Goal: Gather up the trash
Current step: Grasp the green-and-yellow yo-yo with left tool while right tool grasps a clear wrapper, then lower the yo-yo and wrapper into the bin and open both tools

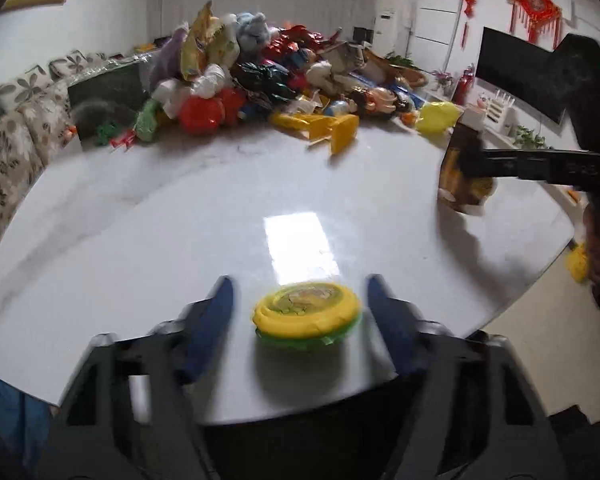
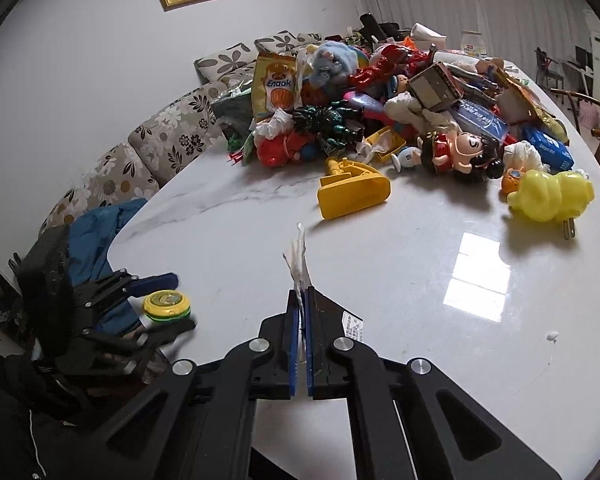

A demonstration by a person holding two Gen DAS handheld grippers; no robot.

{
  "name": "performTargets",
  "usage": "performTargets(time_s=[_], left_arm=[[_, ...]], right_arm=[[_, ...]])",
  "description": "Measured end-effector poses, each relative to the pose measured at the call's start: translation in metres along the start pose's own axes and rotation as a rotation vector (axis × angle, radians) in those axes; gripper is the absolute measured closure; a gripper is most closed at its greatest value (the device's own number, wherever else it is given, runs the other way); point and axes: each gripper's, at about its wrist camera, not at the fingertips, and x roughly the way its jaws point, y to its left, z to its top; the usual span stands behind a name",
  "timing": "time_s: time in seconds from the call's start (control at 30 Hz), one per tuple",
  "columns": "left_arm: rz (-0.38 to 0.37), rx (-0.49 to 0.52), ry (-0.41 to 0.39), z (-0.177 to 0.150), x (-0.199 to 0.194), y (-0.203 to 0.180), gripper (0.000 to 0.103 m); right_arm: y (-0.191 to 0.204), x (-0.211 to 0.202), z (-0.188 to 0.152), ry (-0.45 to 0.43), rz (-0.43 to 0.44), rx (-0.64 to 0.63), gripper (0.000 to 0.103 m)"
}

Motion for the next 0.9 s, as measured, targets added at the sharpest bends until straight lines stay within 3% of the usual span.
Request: performTargets(time_s=[0.2,0.43,0.53,0.63,0.8,0.87,0.9], left_arm=[[0.009,-0.026,-0.028,0.003,-0.008,0.001,0.058],[-0.056,0.017,-0.231,0.048,-0.096,-0.011,0.058],[-0.104,0.051,-0.232,0.044,-0.117,-0.020,0.058],[-0.145,0.113,-0.176,0.021,-0.124,-0.037,0.058],[-0.192,0.192,0.025,-0.044,-0.091,-0.056,0.058],[-0.215,0.204,0.118,-0.069,-0.065,-0.054,0.054],[-0.241,0.206,0.187,-0.086,-0.045,-0.051,0.044]], right_arm=[[-0.002,0.000,-0.001,-0.012,0.013,0.026,0.101],[0.010,-0.028,-0.002,-0.055,0.072,0.046,0.101],[0.028,-0.050,-0.014,-0.053,0.124,0.032,0.101],[0.048,-0.065,-0.043,0.006,0.190,0.025,0.101],[0.057,-0.041,-0.107,0.180,0.206,0.061,0.100],[0.049,-0.015,-0.135,0.260,0.191,0.095,0.093],[0.045,-0.001,-0.147,0.295,0.178,0.104,0.076]])
